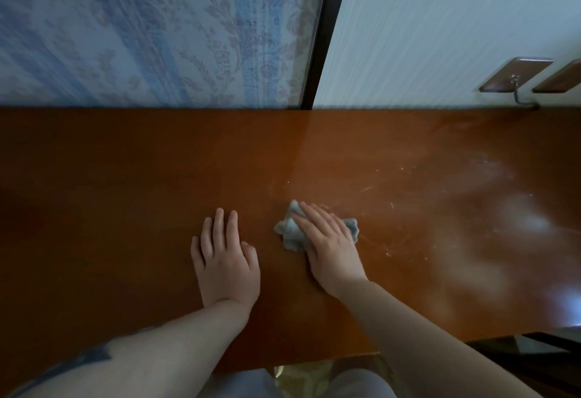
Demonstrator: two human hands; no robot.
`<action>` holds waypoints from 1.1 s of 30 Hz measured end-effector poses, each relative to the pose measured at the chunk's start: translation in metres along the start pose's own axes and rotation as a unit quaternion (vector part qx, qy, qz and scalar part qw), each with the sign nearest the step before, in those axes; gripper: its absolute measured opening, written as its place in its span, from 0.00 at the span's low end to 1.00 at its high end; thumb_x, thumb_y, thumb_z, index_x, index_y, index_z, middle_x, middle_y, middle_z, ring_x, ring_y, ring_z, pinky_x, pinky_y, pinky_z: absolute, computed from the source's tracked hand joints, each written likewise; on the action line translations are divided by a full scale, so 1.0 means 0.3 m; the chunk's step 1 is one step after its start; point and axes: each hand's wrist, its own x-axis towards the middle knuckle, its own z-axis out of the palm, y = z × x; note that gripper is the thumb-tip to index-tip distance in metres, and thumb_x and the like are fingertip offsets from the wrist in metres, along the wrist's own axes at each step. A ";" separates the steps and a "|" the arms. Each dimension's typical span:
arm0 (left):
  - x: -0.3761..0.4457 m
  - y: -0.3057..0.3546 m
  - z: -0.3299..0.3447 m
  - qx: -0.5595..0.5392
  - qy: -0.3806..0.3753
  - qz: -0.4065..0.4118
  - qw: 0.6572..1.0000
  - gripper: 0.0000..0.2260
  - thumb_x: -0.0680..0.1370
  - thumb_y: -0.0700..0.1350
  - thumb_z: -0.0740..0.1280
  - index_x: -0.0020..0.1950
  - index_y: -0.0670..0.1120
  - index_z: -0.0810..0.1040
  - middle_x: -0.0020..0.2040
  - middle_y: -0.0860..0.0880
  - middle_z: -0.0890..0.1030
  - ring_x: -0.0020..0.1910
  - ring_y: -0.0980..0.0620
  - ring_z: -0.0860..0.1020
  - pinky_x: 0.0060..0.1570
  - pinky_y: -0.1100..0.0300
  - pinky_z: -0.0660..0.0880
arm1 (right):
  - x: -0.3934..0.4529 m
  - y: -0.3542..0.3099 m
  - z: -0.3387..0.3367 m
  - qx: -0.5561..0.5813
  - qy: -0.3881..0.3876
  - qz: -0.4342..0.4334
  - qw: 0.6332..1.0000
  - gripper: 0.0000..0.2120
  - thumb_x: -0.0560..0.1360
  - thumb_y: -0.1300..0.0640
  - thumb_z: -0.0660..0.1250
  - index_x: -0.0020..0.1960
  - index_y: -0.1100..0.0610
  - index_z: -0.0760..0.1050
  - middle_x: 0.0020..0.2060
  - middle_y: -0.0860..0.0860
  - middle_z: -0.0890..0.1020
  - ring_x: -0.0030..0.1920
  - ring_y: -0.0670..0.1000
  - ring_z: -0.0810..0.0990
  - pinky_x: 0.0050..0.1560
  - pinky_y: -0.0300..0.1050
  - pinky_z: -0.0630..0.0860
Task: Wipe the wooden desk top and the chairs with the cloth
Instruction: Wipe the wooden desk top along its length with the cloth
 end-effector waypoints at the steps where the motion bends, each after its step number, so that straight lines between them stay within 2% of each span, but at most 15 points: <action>1: 0.001 -0.001 0.002 0.002 -0.002 -0.002 1.000 0.24 0.79 0.49 0.52 0.76 0.50 0.62 0.77 0.49 0.61 0.76 0.48 0.56 0.74 0.45 0.53 | 0.034 -0.040 0.014 0.015 0.030 0.059 0.998 0.24 0.78 0.60 0.64 0.73 0.49 0.66 0.74 0.47 0.64 0.75 0.50 0.60 0.74 0.55 0.58; 3: 0.005 -0.006 -0.001 0.001 -0.005 0.003 1.000 0.24 0.79 0.49 0.52 0.76 0.50 0.62 0.77 0.49 0.61 0.76 0.48 0.56 0.74 0.45 0.54 | 0.045 -0.113 0.049 0.031 0.059 0.102 0.993 0.26 0.76 0.61 0.65 0.73 0.49 0.67 0.74 0.48 0.65 0.75 0.51 0.60 0.75 0.54 0.58; 5: 0.006 -0.011 -0.001 0.001 -0.009 0.010 1.000 0.24 0.79 0.49 0.52 0.75 0.50 0.63 0.77 0.49 0.62 0.76 0.47 0.57 0.74 0.44 0.55 | -0.021 -0.137 0.063 0.016 0.005 -0.002 1.000 0.28 0.75 0.62 0.66 0.73 0.49 0.66 0.75 0.47 0.62 0.76 0.48 0.56 0.75 0.52 0.51; 7: 0.005 -0.012 0.001 0.000 -0.007 0.008 1.000 0.24 0.79 0.49 0.51 0.75 0.50 0.63 0.77 0.49 0.62 0.76 0.47 0.57 0.73 0.44 0.55 | -0.078 -0.083 0.024 -0.028 -0.093 -0.142 0.985 0.31 0.76 0.61 0.64 0.76 0.46 0.59 0.77 0.43 0.55 0.77 0.45 0.48 0.75 0.49 0.42; 9: 0.002 -0.007 -0.003 -0.006 -0.003 0.007 1.000 0.25 0.78 0.51 0.48 0.75 0.50 0.63 0.77 0.49 0.61 0.76 0.48 0.56 0.74 0.45 0.53 | -0.056 0.015 -0.022 -0.055 -0.121 -0.186 0.974 0.34 0.75 0.62 0.64 0.77 0.45 0.56 0.77 0.43 0.54 0.77 0.44 0.46 0.75 0.51 0.43; 12: 0.002 -0.001 -0.004 -0.003 -0.010 -0.002 1.000 0.27 0.78 0.52 0.44 0.77 0.52 0.59 0.78 0.51 0.58 0.77 0.50 0.52 0.75 0.48 0.48 | 0.052 0.062 -0.022 -0.020 -0.016 -0.063 0.998 0.28 0.75 0.64 0.64 0.74 0.50 0.65 0.75 0.47 0.63 0.76 0.48 0.56 0.74 0.57 0.57; 14: 0.001 0.000 -0.005 0.005 -0.010 -0.004 1.000 0.26 0.78 0.52 0.43 0.77 0.52 0.58 0.78 0.51 0.58 0.77 0.50 0.52 0.75 0.48 0.49 | 0.128 -0.016 0.013 0.002 0.062 0.060 0.996 0.24 0.77 0.63 0.63 0.72 0.51 0.68 0.74 0.49 0.66 0.75 0.51 0.60 0.74 0.56 0.59; 16: 0.003 -0.002 -0.004 0.006 -0.011 -0.001 1.000 0.26 0.79 0.52 0.44 0.77 0.52 0.59 0.78 0.51 0.59 0.77 0.50 0.53 0.74 0.48 0.50 | 0.155 -0.119 0.061 0.020 0.097 0.118 0.988 0.24 0.77 0.63 0.64 0.72 0.52 0.69 0.73 0.50 0.67 0.75 0.53 0.61 0.74 0.57 0.60; 20: 0.005 -0.013 0.002 -0.007 -0.012 0.012 1.000 0.26 0.78 0.51 0.48 0.76 0.50 0.61 0.77 0.49 0.61 0.77 0.48 0.55 0.74 0.46 0.52 | 0.045 -0.158 0.091 -0.001 0.017 -0.066 0.998 0.23 0.77 0.59 0.59 0.72 0.51 0.68 0.74 0.48 0.66 0.75 0.50 0.60 0.74 0.53 0.57; 23: 0.003 -0.010 0.001 -0.008 -0.004 0.011 1.000 0.26 0.78 0.51 0.47 0.76 0.50 0.62 0.77 0.49 0.62 0.76 0.48 0.56 0.74 0.46 0.53 | -0.007 -0.051 0.034 -0.020 -0.027 -0.137 0.990 0.27 0.75 0.61 0.65 0.73 0.50 0.66 0.74 0.46 0.64 0.76 0.48 0.58 0.74 0.52 0.54; 25: 0.002 -0.007 0.001 -0.012 -0.004 0.004 1.000 0.26 0.78 0.51 0.46 0.76 0.51 0.62 0.77 0.50 0.61 0.77 0.49 0.55 0.74 0.47 0.52 | 0.029 -0.006 0.018 -0.008 -0.009 -0.104 0.994 0.26 0.75 0.62 0.64 0.72 0.51 0.68 0.74 0.48 0.66 0.75 0.48 0.60 0.74 0.53 0.58; 27: 0.004 -0.007 0.005 -0.006 -0.008 -0.002 1.000 0.26 0.78 0.51 0.45 0.76 0.51 0.61 0.77 0.51 0.60 0.77 0.49 0.54 0.75 0.48 0.50 | 0.123 -0.025 0.025 0.021 0.056 -0.005 0.998 0.23 0.76 0.63 0.62 0.70 0.53 0.70 0.72 0.50 0.68 0.73 0.51 0.63 0.73 0.55 0.61; 30: 0.003 -0.004 0.001 0.001 -0.010 -0.005 1.000 0.26 0.78 0.51 0.46 0.76 0.51 0.61 0.77 0.51 0.60 0.77 0.50 0.54 0.75 0.48 0.51 | 0.239 -0.141 0.057 0.044 0.086 0.122 0.988 0.24 0.77 0.64 0.61 0.72 0.53 0.68 0.74 0.50 0.65 0.75 0.53 0.60 0.75 0.55 0.56; 31: 0.003 -0.004 0.000 0.002 -0.011 -0.004 1.000 0.26 0.78 0.51 0.46 0.76 0.51 0.61 0.77 0.50 0.60 0.77 0.49 0.55 0.74 0.47 0.51 | 0.242 -0.172 0.071 0.049 0.076 0.106 0.990 0.25 0.77 0.64 0.61 0.73 0.53 0.67 0.74 0.50 0.64 0.75 0.53 0.59 0.75 0.54 0.55; 33: 0.003 -0.007 0.001 -0.002 -0.006 0.002 1.000 0.26 0.78 0.51 0.48 0.75 0.49 0.64 0.76 0.49 0.62 0.76 0.48 0.57 0.74 0.46 0.53 | 0.193 -0.193 0.089 0.048 0.030 0.000 0.998 0.25 0.76 0.62 0.61 0.72 0.53 0.68 0.74 0.51 0.66 0.75 0.53 0.60 0.75 0.53 0.55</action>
